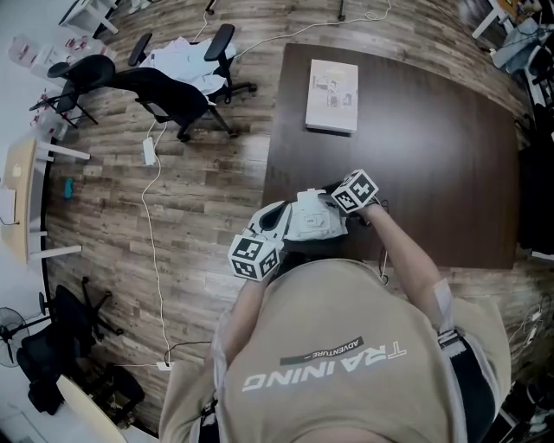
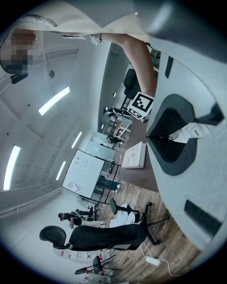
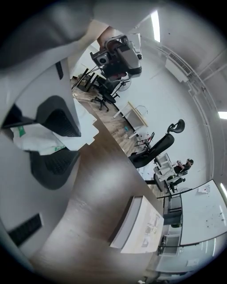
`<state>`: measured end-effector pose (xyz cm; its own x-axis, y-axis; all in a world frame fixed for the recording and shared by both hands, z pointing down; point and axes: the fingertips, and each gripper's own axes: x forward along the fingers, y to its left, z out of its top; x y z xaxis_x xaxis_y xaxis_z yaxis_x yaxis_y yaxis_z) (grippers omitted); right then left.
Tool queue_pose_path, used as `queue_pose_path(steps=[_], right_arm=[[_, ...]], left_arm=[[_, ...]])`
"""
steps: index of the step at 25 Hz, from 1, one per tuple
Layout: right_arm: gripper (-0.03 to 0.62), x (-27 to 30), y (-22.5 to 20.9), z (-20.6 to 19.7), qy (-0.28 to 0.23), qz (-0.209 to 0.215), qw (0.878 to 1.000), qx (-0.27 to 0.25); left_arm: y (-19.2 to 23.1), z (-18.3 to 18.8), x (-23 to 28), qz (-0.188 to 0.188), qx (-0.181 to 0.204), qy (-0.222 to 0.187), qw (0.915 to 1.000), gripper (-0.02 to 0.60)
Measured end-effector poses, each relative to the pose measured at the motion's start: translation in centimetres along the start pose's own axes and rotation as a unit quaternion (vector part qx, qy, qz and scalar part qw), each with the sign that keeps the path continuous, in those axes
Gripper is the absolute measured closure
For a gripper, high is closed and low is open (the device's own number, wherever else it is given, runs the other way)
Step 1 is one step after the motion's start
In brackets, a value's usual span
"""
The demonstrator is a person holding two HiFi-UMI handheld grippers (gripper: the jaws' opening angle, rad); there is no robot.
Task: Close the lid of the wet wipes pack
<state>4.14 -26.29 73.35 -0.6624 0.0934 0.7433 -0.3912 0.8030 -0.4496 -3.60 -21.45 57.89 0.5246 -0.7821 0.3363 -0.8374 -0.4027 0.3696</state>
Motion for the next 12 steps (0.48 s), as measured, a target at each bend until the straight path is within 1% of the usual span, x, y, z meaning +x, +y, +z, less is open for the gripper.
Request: queue_pose_path(steps=[4,6,12], right_arm=[[0.500,-0.6,0.5,0.4,-0.015,-0.010,1.000,-0.006],[0.516,-1.0,0.7,0.6,-0.025,-0.014,1.000,-0.006],[0.522,-2.6,2.1,0.9,-0.046,-0.020,0.999,-0.023]], left_arm=[[0.0,0.0,-0.5,0.000,-0.006,-0.009,0.9999,0.572],[0.0,0.2,-0.5,-0.002,-0.004,-0.011,0.9999,0.572],[-0.6,1.4,-0.5,-0.019,-0.009,-0.024,0.9995,0.572]])
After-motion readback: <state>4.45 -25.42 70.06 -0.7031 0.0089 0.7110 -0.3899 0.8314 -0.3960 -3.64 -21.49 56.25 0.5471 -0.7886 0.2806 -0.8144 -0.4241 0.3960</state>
